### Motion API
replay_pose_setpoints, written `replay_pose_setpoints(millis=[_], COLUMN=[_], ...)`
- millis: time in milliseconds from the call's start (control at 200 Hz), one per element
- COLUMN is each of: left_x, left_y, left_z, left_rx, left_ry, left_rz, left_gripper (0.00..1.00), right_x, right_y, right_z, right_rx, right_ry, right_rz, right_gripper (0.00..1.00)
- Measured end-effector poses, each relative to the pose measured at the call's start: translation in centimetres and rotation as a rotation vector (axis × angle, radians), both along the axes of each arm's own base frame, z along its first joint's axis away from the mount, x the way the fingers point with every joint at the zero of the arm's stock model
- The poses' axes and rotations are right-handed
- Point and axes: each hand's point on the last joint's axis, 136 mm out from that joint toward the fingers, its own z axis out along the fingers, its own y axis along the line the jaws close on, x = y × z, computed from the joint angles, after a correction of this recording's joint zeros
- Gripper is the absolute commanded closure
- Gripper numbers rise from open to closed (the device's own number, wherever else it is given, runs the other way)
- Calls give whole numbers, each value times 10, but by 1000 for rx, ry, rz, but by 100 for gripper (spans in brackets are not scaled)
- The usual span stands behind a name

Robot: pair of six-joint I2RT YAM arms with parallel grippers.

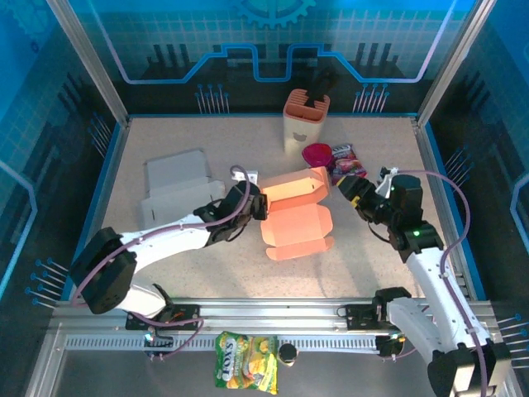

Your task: Fold the paper box

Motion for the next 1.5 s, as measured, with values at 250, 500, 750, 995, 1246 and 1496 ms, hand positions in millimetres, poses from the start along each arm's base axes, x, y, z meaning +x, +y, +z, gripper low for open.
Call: replay_pose_setpoints(millis=[250,500,750,995,1246,1496], left_x=[-13,-14,1,14,16,14], left_y=[2,11,12,9,10,10], left_z=[1,-2,7,7,3,2], left_rx=[-75,-149,-205,-219,-225,-219], left_ry=[104,191,214,236,255,259], left_rz=[-108,-174,-221,-253,-269,-280], left_gripper=[100,100,100,100,100,100], right_x=[7,6,21,33,39,36], right_y=[10,25,27,45,59,73], right_z=[21,37,13,2,1,6], right_rx=[-106,-185,-221,-220,-220,-229], right_ry=[-98,-224,-188,-200,-233,-272], right_rz=[205,375,417,488,545,604], right_gripper=[49,52,48,46,47,49])
